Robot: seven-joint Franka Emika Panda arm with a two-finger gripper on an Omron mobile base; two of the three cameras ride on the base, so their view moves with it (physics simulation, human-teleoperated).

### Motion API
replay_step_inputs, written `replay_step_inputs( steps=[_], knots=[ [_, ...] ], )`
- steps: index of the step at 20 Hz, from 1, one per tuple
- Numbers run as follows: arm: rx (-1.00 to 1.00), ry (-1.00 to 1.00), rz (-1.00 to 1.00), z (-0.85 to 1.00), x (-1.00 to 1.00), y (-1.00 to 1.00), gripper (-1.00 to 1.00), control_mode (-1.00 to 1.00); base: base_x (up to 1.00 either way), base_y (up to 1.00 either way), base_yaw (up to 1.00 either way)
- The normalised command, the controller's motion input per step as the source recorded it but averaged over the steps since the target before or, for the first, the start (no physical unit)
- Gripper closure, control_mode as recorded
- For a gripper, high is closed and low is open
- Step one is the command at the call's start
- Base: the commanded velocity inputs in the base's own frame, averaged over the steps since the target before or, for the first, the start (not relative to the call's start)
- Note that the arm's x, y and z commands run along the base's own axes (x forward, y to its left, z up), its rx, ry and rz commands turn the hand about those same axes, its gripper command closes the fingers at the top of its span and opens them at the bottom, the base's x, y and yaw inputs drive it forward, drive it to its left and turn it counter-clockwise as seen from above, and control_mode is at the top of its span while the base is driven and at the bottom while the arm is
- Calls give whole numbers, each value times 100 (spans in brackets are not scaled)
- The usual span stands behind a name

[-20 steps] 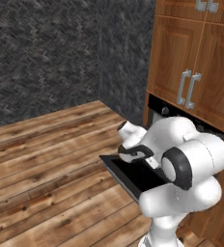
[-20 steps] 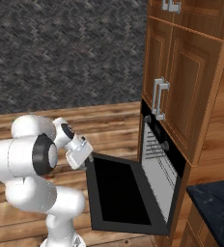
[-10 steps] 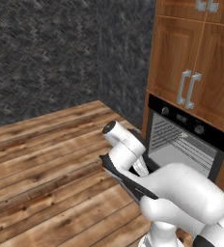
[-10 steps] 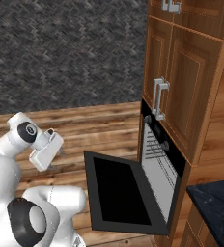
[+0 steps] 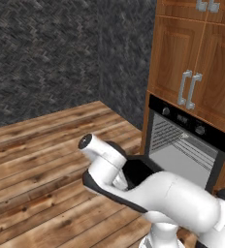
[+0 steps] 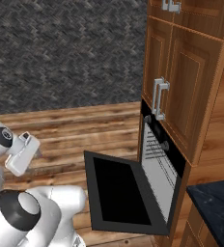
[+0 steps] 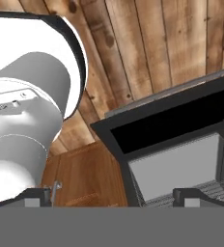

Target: Place the fish on the rack of the oven, and slide the rack back inside. Close the oven door.

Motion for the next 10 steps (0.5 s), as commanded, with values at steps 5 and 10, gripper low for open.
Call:
replay_step_inputs(
  steps=[5, 10],
  knots=[
    [-14, 0, 0, -81, 32, 72, -100, -100, 0, 0, 0],
    [-21, -4, 0, -91, 62, 54, -100, -100, 0, 0, 0]
  ],
)
